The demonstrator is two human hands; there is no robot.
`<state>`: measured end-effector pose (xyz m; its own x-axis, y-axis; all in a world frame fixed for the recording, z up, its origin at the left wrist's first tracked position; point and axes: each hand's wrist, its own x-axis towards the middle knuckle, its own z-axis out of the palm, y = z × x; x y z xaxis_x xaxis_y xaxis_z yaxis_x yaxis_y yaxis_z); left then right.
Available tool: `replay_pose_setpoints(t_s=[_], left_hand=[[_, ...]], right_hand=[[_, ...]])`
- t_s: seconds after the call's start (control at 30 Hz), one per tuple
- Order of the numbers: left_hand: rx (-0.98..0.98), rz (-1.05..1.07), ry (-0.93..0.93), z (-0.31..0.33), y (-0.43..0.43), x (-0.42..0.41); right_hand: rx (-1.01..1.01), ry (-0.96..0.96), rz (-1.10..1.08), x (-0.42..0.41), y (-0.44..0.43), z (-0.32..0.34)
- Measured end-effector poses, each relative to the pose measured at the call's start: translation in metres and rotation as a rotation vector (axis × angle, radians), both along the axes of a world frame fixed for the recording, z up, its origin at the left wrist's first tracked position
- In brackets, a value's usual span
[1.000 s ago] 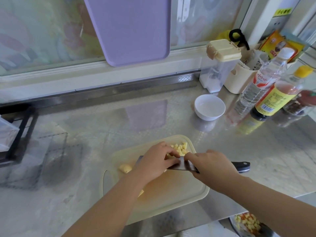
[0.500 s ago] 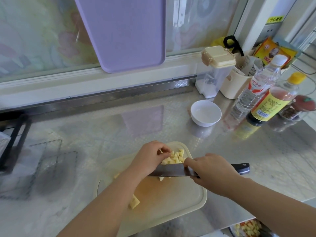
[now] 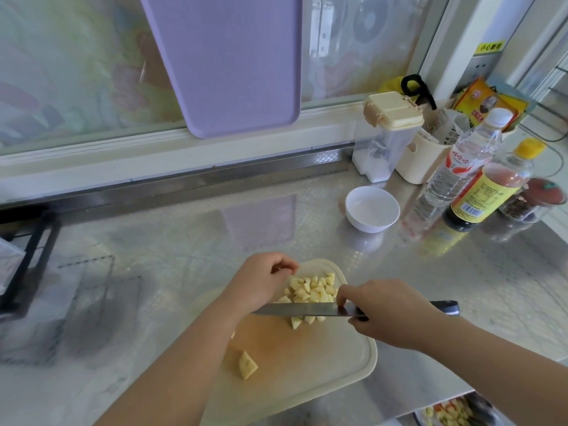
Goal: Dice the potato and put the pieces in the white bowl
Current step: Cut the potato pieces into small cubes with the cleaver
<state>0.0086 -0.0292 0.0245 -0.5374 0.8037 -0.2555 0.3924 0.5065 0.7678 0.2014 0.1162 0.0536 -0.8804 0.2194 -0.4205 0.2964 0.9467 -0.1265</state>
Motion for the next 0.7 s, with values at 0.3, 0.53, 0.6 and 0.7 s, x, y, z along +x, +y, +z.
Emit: replay_pose_setpoints(t_s=[0.3,0.53,0.6,0.7], left_hand=[[0.170,0.313,0.170,0.012,-0.075,-0.009],[-0.343,-0.240,0.314,-0.018,-0.110,0.030],[-0.389,-0.289,0.348,-0.025,-0.114,0.035],[-0.371,-0.291,0.355,-0.033,-0.116,0.039]], right_hand=[[-0.430,0.077,-0.339,-0.028,-0.039,-0.025],[-0.538,0.119,-0.424,-0.033,-0.086,-0.053],[-0.565,0.129,-0.430,-0.030,-0.097,-0.059],[-0.542,0.175,-0.452,-0.027,-0.104,-0.069]])
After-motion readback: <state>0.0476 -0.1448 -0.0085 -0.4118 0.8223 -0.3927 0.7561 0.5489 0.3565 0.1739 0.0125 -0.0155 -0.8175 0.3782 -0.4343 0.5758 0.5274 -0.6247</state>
